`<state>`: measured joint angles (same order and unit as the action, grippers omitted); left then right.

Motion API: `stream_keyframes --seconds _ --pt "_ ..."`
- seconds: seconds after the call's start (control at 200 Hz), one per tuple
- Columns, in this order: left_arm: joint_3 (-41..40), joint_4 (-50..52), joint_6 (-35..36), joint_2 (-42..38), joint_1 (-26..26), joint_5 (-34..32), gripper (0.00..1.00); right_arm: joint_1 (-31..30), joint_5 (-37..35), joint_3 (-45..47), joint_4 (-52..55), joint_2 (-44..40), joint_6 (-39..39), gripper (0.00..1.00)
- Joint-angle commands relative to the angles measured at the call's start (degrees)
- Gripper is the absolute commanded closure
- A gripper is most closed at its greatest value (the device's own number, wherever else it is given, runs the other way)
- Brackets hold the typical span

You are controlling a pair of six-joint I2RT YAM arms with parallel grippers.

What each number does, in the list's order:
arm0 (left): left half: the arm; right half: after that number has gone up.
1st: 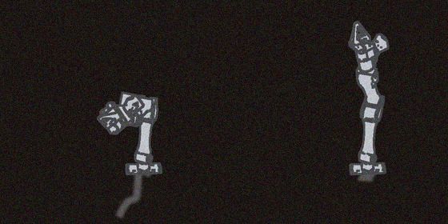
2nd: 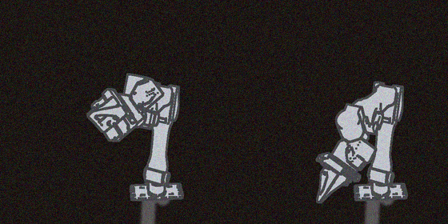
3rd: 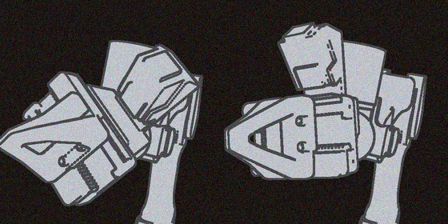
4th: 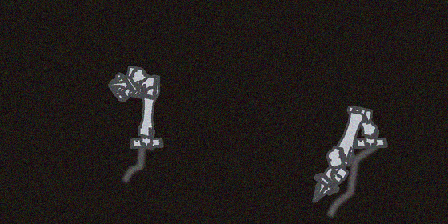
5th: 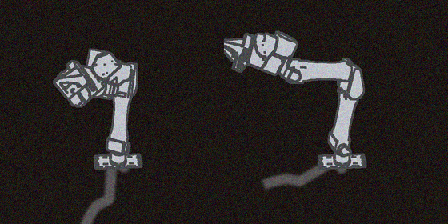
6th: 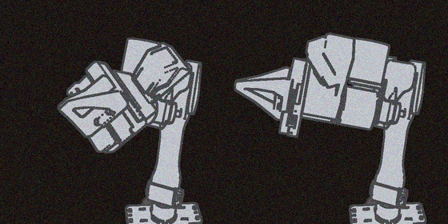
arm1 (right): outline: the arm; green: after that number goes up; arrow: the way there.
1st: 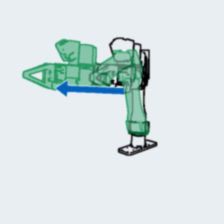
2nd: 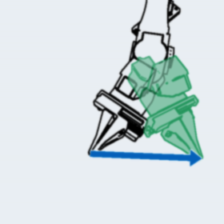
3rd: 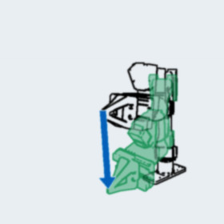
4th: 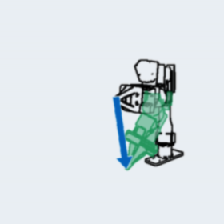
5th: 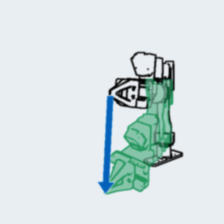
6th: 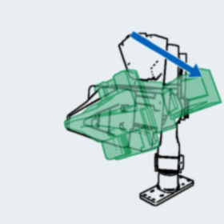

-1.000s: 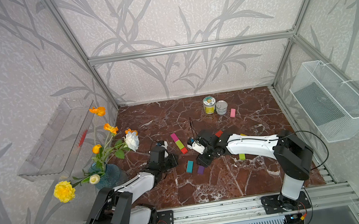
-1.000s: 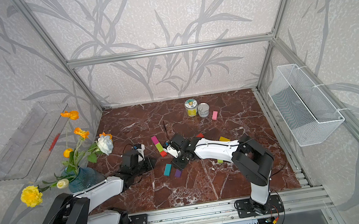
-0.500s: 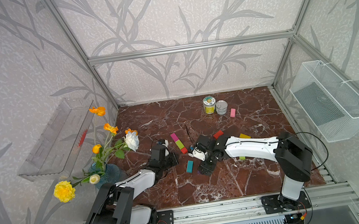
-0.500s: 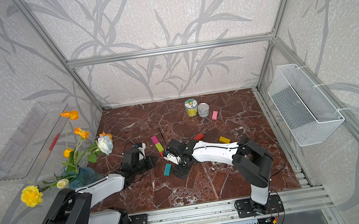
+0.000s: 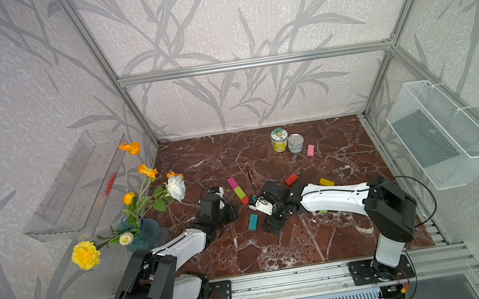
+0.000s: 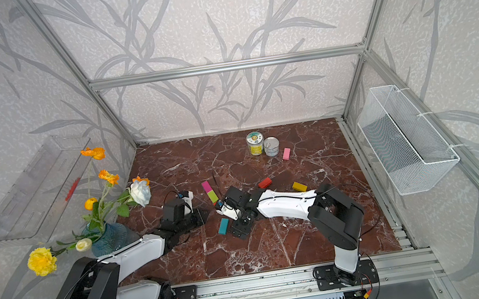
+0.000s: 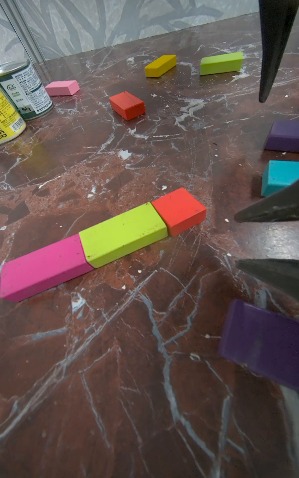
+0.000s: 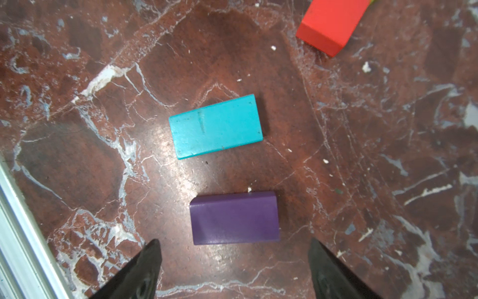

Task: Assemble the letter v with building blocks
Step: Pick up the building block from the center of the board, then assemble the building block at the center of the board.

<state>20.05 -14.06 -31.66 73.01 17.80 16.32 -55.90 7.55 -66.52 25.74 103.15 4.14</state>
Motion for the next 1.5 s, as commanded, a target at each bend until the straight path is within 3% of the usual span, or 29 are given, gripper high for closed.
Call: stream_keyframes --seconds 0.0,0.51,0.585,0.7,0.795,1.085,1.495 --pt "-0.9 -0.4 -0.1 -1.2 0.1 -0.8 0.75 -0.5 0.2 -0.1 -0.3 1.3 1.6 0.13" --pt "-0.6 -1.1 -0.2 0.4 0.1 -0.3 0.75 -1.5 -4.7 -0.6 -0.2 5.9 1.6 0.21" --pt "-0.8 -1.2 -0.2 0.4 0.1 -0.3 0.75 -1.5 -4.2 -0.7 -0.3 5.7 1.6 0.28" --pt "-0.7 -1.3 -0.2 0.5 0.1 -0.3 0.75 -1.5 -3.0 -1.2 -0.3 5.9 1.8 0.54" --pt "-0.7 -1.4 -0.1 0.5 0.1 -0.2 0.75 -1.5 -2.4 -1.5 -0.9 5.7 1.8 0.65" --pt "-0.8 -1.7 0.0 0.6 0.1 0.0 0.75 -0.9 -7.8 -5.9 0.6 5.3 2.1 0.66" --pt "0.2 -2.5 -0.2 1.4 0.1 0.2 0.75 1.3 -16.6 -16.5 3.7 11.6 -2.1 0.66"
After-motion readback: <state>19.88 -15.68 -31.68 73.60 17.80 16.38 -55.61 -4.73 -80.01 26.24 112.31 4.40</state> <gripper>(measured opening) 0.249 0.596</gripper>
